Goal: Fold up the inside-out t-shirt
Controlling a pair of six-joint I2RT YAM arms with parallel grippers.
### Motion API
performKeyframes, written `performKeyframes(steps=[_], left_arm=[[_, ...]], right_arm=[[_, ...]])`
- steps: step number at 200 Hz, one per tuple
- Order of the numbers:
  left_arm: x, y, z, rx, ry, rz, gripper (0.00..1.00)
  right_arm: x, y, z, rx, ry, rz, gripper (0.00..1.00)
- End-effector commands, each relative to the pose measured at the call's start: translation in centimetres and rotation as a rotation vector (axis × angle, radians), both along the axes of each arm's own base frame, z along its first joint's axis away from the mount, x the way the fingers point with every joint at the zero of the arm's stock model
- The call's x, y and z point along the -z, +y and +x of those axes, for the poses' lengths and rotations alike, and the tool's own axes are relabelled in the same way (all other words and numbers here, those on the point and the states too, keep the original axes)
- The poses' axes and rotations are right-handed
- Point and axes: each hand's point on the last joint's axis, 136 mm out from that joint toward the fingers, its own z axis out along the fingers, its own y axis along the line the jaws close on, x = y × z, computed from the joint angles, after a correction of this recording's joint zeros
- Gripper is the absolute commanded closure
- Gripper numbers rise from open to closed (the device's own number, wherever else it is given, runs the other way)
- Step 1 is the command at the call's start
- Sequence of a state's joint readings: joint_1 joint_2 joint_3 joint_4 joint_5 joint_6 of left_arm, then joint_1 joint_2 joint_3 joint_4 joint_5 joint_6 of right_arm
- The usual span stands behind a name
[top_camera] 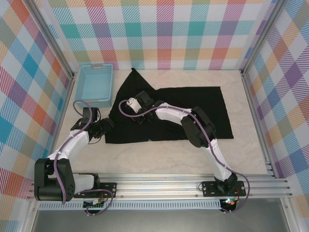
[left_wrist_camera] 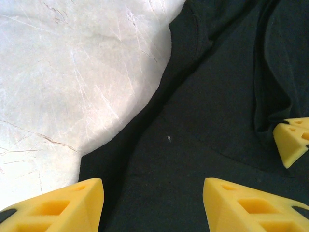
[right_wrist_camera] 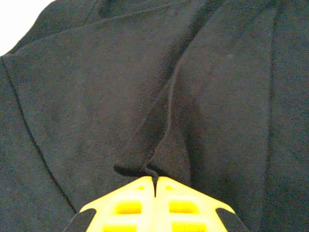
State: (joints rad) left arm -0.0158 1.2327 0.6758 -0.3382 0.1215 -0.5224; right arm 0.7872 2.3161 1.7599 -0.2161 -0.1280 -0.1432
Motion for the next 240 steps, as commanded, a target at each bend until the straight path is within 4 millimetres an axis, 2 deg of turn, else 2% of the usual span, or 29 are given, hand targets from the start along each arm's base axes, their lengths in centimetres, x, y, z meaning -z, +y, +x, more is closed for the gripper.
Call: performKeyframes(steps=[1,26,47,63,75,97,116,127,135,148,160,180,212,240], left_arm=[[0.1,0.1,-0.3,0.014,0.000,-0.004,0.43],[0.0,-0.3,-0.4,0.026,-0.002,-0.025,0.43],[0.1,-0.8,-0.4,0.038,-0.003,-0.045,0.43],[0.1,-1.1,-0.5,0.047,-0.004,-0.052,0.43],[0.2,-1.3,-0.5,0.055,-0.004,-0.056,0.43],[0.3,-1.9,-0.5,0.070,-0.004,-0.065,0.43],[0.0,-2.8,-0.2,0.094,-0.018,-0.086,0.43],[-0.1,-3.7,-0.1,0.117,-0.022,-0.101,0.43],[-0.7,-4.7,0.7,0.149,-0.060,-0.111,0.42],[-0.8,-6.6,1.3,0.209,-0.066,-0.118,0.42],[-0.2,-8.2,1.8,0.263,-0.044,-0.111,0.42],[1.1,-9.1,2.7,0.284,-0.009,-0.101,0.43],[2.2,-8.5,2.9,0.279,0.023,-0.053,0.43],[3.2,-8.3,2.3,0.273,0.061,-0.050,0.43]], right_arm=[[-3.8,-0.9,1.6,0.094,0.026,0.111,0.99],[-4.0,-4.8,5.3,0.286,0.075,0.138,0.98],[-2.8,-9.2,8.5,0.491,0.191,0.140,0.89],[-2.6,-11.8,9.6,0.576,0.236,0.160,0.81],[-3.4,-13.5,10.3,0.612,0.226,0.176,0.78],[-5.2,-15.6,10.5,0.620,0.197,0.184,0.59],[-5.7,-17.8,9.0,0.621,0.170,0.124,0.54],[-5.5,-19.3,7.0,0.618,0.172,0.071,0.53],[-5.2,-20.5,5.2,0.624,0.192,0.030,0.52],[-4.3,-23.5,2.3,0.680,0.234,-0.055,0.51],[-3.6,-26.5,-0.1,0.748,0.284,-0.107,0.51],[-3.1,-32.0,-3.1,0.897,0.383,-0.111,0.50],[-1.4,-39.5,-5.6,1.117,0.552,-0.099,0.50],[1.0,-42.9,-6.1,1.241,0.641,-0.122,0.52]])
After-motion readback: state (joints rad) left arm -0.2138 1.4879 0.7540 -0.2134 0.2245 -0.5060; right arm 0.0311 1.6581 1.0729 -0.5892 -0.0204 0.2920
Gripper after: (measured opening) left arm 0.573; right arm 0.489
